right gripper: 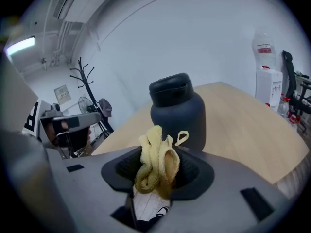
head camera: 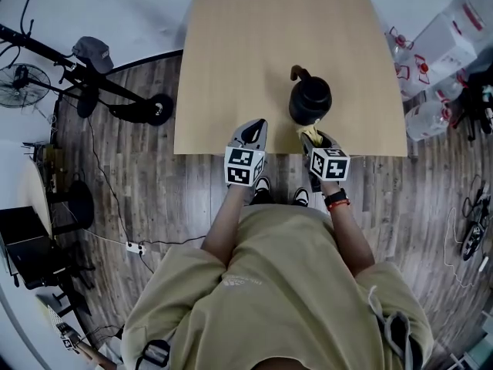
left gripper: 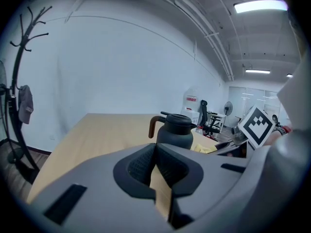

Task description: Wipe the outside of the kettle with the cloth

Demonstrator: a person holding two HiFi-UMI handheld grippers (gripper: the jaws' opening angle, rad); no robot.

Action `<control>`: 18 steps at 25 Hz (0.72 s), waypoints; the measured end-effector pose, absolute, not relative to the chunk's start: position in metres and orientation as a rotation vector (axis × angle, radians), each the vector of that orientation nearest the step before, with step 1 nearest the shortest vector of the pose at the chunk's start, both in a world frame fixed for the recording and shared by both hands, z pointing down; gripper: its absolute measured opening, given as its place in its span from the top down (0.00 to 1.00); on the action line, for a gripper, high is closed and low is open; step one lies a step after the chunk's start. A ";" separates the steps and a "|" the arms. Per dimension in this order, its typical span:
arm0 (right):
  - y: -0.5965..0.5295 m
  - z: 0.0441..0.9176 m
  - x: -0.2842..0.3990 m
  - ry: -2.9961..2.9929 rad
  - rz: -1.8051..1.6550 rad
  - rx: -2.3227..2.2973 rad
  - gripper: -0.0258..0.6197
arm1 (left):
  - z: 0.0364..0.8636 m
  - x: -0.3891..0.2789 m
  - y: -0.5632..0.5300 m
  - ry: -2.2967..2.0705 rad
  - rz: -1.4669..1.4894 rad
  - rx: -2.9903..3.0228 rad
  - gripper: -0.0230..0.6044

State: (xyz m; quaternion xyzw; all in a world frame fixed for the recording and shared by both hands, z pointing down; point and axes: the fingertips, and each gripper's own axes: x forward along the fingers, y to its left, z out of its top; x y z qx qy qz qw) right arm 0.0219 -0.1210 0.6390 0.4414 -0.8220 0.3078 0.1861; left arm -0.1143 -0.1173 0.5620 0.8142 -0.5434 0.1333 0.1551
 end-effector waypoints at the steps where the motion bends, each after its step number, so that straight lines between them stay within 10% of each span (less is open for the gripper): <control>1: -0.121 0.641 0.014 -2.311 0.857 1.238 0.68 | 0.562 -0.118 -0.117 -1.558 0.383 2.334 0.92; 18: -0.171 0.655 -0.084 -2.237 0.976 1.407 0.68 | 0.561 -0.186 -0.131 -1.585 0.387 2.310 0.92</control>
